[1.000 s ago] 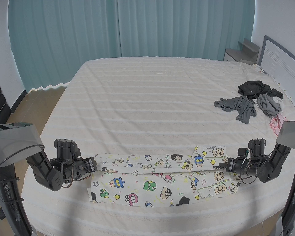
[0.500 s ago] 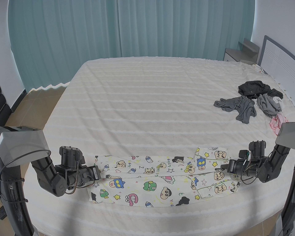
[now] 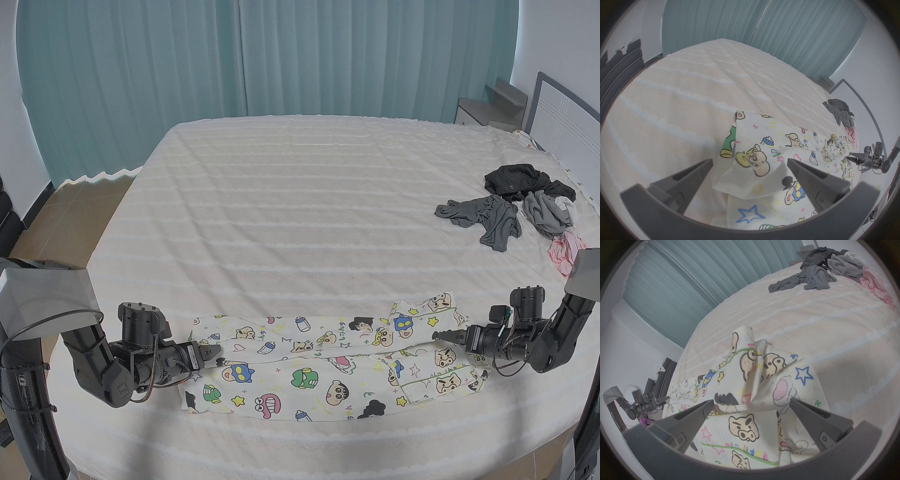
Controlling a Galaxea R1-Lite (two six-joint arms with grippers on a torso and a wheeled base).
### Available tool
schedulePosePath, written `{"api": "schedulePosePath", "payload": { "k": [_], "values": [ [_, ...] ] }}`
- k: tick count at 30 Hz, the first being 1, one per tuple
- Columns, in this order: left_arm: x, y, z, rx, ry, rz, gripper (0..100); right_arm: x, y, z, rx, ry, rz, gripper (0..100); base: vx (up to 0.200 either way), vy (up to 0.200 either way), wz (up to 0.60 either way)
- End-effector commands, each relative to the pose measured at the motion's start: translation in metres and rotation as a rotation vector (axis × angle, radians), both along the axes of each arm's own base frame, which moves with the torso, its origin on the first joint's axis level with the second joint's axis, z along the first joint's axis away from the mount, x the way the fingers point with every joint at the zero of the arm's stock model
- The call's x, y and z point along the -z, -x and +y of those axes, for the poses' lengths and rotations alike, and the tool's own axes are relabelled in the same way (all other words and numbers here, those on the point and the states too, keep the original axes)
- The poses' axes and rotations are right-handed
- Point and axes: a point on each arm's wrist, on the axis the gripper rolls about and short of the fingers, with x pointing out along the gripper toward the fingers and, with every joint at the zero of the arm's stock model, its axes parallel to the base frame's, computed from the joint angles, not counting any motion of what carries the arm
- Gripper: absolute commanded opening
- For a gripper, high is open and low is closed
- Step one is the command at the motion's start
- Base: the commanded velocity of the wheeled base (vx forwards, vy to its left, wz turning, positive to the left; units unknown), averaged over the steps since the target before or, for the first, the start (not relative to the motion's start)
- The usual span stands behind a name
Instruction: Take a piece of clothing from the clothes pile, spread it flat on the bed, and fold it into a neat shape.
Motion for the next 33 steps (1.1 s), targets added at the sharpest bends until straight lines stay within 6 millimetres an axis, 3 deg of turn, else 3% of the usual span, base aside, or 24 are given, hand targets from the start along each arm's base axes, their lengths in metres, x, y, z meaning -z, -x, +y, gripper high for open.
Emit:
{"api": "schedulePosePath", "payload": {
  "k": [1, 4, 5, 11, 17, 20, 23, 26, 28, 29, 33],
  "values": [
    [-0.006, 0.012, 0.003, -0.003, 0.006, -0.008, 100, -0.020, 0.009, -0.002, 0.005, -0.002, -0.047, 100, 0.000, 0.000, 0.00],
    [-0.008, 0.015, 0.004, -0.008, 0.009, -0.011, 100, -0.024, 0.011, -0.002, 0.007, -0.002, -0.056, 100, 0.000, 0.000, 0.00],
    [-0.019, 0.020, 0.006, -0.044, 0.061, -0.045, 100, -0.037, 0.018, -0.001, 0.003, -0.003, -0.090, 100, 0.000, 0.000, 0.00],
    [-0.042, 0.027, 0.009, -0.094, 0.152, -0.136, 100, -0.066, 0.021, 0.007, -0.002, -0.036, -0.168, 100, 0.000, 0.000, 0.00],
    [-0.072, 0.033, 0.015, -0.195, 0.338, -0.190, 100, -0.074, 0.007, 0.023, -0.021, -0.067, -0.178, 100, 0.000, 0.000, 0.00],
    [-0.083, 0.048, 0.019, -0.260, 0.502, -0.163, 100, -0.080, -0.011, 0.045, -0.020, -0.108, -0.152, 100, 0.000, 0.000, 0.00],
    [-0.081, 0.058, 0.020, -0.261, 0.556, -0.119, 100, -0.077, -0.019, 0.060, -0.025, -0.137, -0.117, 100, 0.000, 0.000, 0.00],
    [-0.077, 0.072, 0.023, -0.254, 0.640, -0.039, 100, -0.061, -0.031, 0.079, -0.040, -0.175, -0.056, 100, 0.000, 0.000, 0.00],
    [-0.077, 0.074, 0.023, -0.256, 0.653, -0.030, 100, -0.057, -0.033, 0.080, -0.038, -0.177, -0.046, 100, 0.000, 0.000, 0.00],
    [-0.074, 0.078, 0.023, -0.258, 0.686, -0.005, 100, -0.044, -0.040, 0.082, -0.031, -0.178, -0.017, 100, 0.000, 0.000, 0.00],
    [-0.070, 0.084, 0.024, -0.258, 0.699, -0.004, 100, -0.023, -0.047, 0.077, -0.011, -0.170, 0.032, 100, 0.000, 0.000, 0.00]
  ]
}}
